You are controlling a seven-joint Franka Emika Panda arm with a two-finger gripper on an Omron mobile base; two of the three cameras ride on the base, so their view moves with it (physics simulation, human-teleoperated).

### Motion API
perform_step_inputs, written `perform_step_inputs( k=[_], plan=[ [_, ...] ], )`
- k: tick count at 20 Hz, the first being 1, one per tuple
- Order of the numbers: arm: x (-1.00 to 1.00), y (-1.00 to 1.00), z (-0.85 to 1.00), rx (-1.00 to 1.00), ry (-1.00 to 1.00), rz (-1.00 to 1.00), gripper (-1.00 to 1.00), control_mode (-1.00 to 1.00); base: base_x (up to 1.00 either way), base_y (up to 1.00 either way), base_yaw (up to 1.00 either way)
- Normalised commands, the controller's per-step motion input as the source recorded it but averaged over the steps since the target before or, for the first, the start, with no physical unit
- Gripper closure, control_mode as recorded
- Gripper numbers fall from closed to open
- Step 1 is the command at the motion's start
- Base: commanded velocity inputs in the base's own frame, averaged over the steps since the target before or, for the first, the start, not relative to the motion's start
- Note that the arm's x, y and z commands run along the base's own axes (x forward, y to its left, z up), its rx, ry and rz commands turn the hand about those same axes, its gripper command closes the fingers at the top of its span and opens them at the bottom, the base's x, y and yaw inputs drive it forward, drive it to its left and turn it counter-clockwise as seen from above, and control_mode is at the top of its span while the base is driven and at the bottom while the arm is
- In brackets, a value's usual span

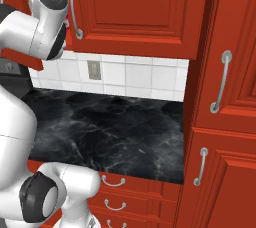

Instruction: The dining table condiment station is running low on shaker. Refill the condiment station by opening the cabinet and taking the shaker from the cabinet and placing it on the dining table.

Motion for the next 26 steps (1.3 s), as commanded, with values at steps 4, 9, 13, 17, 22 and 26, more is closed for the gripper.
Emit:
perform_step_inputs(
  k=[4,9,13,17,22,26],
  plan=[
    [0.5,0.02,0.0,0.02,0.0,0.04,-1.0,-1.0,0.0,0.0,0.0],
    [0.46,0.01,0.0,0.03,0.0,0.04,-1.0,-1.0,0.0,0.0,0.0],
    [0.31,0.17,0.0,0.01,0.04,0.07,-1.0,-1.0,0.0,0.0,0.0],
    [0.04,0.49,0.0,0.0,0.09,0.12,-1.0,-1.0,0.0,0.0,0.0],
    [0.0,0.56,0.0,0.0,0.12,0.15,-1.0,-1.0,0.0,0.0,0.0],
    [-0.01,0.55,0.0,0.0,0.13,0.17,-1.0,-1.0,0.0,0.0,0.0]
  ],
)
